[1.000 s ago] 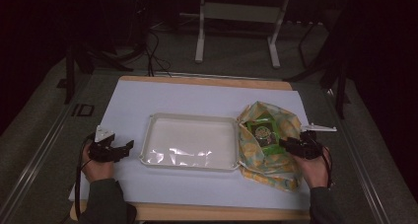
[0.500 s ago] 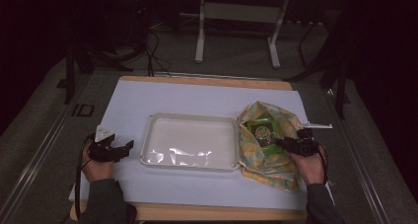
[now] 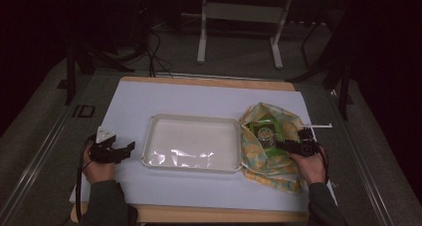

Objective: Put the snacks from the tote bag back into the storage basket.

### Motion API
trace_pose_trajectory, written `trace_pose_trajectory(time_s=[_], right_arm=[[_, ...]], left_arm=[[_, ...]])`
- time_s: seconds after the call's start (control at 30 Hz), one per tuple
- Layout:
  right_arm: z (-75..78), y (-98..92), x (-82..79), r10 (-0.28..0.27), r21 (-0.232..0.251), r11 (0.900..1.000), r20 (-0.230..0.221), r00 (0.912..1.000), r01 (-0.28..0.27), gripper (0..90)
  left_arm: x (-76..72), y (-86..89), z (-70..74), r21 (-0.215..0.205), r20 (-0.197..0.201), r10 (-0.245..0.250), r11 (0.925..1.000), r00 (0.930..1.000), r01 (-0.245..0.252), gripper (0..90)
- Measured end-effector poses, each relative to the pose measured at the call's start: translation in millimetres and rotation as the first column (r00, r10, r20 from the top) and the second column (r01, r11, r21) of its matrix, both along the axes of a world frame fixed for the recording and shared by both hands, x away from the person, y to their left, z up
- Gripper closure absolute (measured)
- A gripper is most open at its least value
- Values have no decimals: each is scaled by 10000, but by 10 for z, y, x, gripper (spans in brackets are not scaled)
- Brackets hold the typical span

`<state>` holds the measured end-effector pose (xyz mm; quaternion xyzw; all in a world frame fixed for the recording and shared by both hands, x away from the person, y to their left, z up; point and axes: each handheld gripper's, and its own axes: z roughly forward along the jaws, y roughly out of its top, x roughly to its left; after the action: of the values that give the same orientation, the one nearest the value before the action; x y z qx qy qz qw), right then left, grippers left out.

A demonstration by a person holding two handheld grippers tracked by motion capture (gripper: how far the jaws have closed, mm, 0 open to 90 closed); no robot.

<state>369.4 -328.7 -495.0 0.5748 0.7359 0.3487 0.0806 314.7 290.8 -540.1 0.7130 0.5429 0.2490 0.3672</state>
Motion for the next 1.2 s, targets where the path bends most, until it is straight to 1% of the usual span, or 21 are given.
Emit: trace_pose_trajectory(time_s=[0.03,0.07,0.1,0.2,0.3,0.37,0.5,0.57,0.63,0.77,0.8,0.83,0.9,0.93,1.07,1.1,1.17,1.2], right_arm=[[-5,5,11,-36,31,10000,-109,9999,37,478],[-5,5,11,-36,31,10000,-109,9999,37,472],[-17,10,37,-22,62,10000,-246,9997,24,459],[-32,26,83,68,45,10000,-448,9990,-66,449],[-33,34,133,112,112,9999,-590,9982,-106,439],[-32,37,164,42,264,9996,-651,9979,-25,434],[-69,38,232,13,447,9990,-947,9955,30,435],[-82,39,245,15,483,9988,-998,9950,34,438],[-112,53,272,95,561,9984,-1189,9929,-29,446],[-142,70,296,207,681,9976,-1325,9910,-118,453],[-149,74,302,199,758,9971,-1361,9905,-97,454],[-154,69,309,249,1067,9942,-1392,9899,-100,473],[-152,63,305,292,1506,9886,-1441,9891,-73,484],[-150,62,301,309,1617,9868,-1455,9889,-70,488],[-134,75,285,433,1777,9839,-1448,9885,-171,510],[-114,80,279,552,2020,9790,-1407,9885,-260,524],[-85,84,279,649,2234,9742,-1348,9887,-335,534],[-85,84,279,649,2234,9742,-1348,9887,-335,534]], left_arm=[[0,0,0,0,0,0,10000,10000,0,198],[0,0,0,0,-1,-2,10000,10000,2,198],[0,1,1,1,-13,4,10000,10000,-4,198],[0,1,1,1,-15,6,10000,10000,-6,198],[1,2,1,-1,-12,6,10000,10000,-6,198],[1,1,0,4,-11,15,10000,10000,-15,198],[0,3,1,-6,-15,13,10000,10000,-13,197],[1,3,1,-16,-20,8,10000,10000,-8,198],[2,2,0,-4,-33,1,10000,10000,-1,198],[3,0,0,5,-33,-5,10000,10000,5,198],[3,2,0,0,-33,-2,10000,10000,2,198],[2,2,0,-9,-29,6,10000,10000,-6,198],[3,2,0,-5,-33,5,10000,10000,-5,198],[2,1,0,-1,-32,2,10000,10000,-2,198],[2,1,0,-1,-30,4,10000,10000,-4,198],[2,1,0,-3,-33,4,10000,10000,-4,198],[2,1,0,-1,-24,1,10000,10000,-1,198],[2,1,0,-1,-24,1,10000,10000,-1,198]])
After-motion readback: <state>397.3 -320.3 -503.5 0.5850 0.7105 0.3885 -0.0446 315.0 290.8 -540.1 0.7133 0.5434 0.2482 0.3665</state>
